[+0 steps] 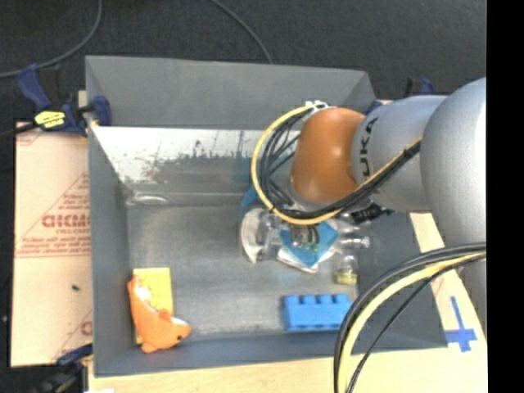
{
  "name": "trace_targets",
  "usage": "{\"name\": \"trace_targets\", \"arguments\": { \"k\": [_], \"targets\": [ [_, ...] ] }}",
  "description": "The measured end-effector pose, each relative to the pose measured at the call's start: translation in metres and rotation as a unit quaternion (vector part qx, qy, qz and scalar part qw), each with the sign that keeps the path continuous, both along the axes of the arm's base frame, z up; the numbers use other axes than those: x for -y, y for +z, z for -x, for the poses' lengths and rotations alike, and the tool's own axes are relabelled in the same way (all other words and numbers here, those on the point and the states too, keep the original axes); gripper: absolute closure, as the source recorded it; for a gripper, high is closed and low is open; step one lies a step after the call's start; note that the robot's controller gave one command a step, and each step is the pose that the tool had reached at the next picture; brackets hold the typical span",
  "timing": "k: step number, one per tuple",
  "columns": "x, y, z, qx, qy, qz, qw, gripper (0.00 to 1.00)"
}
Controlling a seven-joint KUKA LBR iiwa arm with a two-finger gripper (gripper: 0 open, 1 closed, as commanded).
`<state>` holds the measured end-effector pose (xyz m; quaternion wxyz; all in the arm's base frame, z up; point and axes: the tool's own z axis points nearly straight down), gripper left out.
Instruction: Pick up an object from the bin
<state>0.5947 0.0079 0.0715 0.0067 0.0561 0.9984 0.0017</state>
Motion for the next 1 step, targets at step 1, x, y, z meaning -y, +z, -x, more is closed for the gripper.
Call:
{"name": "trace_targets", "arguments": {
  "k": [1],
  "targets": [
    [0.0163, 0.0994, 0.0005, -0.0009, 0.004, 0.001, 1.0000, 1.00]
  ]
}}
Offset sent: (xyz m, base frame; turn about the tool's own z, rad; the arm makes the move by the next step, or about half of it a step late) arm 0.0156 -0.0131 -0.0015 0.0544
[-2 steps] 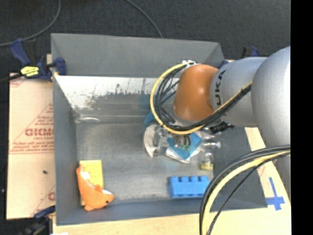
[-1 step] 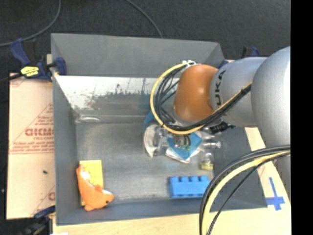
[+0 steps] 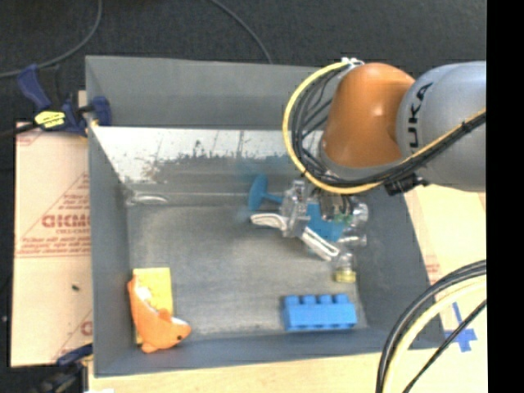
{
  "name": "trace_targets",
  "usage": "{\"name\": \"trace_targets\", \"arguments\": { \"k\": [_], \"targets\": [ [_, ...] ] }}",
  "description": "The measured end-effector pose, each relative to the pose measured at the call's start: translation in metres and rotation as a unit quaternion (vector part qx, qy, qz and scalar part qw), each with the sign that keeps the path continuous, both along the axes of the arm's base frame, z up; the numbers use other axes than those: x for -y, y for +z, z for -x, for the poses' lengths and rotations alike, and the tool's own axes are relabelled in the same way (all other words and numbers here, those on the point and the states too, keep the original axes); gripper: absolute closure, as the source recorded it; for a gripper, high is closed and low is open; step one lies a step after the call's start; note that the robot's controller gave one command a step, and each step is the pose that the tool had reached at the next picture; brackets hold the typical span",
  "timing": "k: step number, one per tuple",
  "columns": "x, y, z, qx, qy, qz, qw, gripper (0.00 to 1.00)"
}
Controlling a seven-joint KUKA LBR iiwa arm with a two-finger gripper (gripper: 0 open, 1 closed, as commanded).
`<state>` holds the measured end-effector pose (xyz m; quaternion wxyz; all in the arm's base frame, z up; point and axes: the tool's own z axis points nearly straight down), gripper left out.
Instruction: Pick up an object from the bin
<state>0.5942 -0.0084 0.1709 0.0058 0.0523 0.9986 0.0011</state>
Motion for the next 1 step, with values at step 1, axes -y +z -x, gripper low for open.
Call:
{"name": "trace_targets", "arguments": {
  "k": [1],
  "targets": [
    [-0.0031, -0.0713, -0.0144, 0.0044, -0.023, -0.003, 0.9997, 1.00]
  ]
}}
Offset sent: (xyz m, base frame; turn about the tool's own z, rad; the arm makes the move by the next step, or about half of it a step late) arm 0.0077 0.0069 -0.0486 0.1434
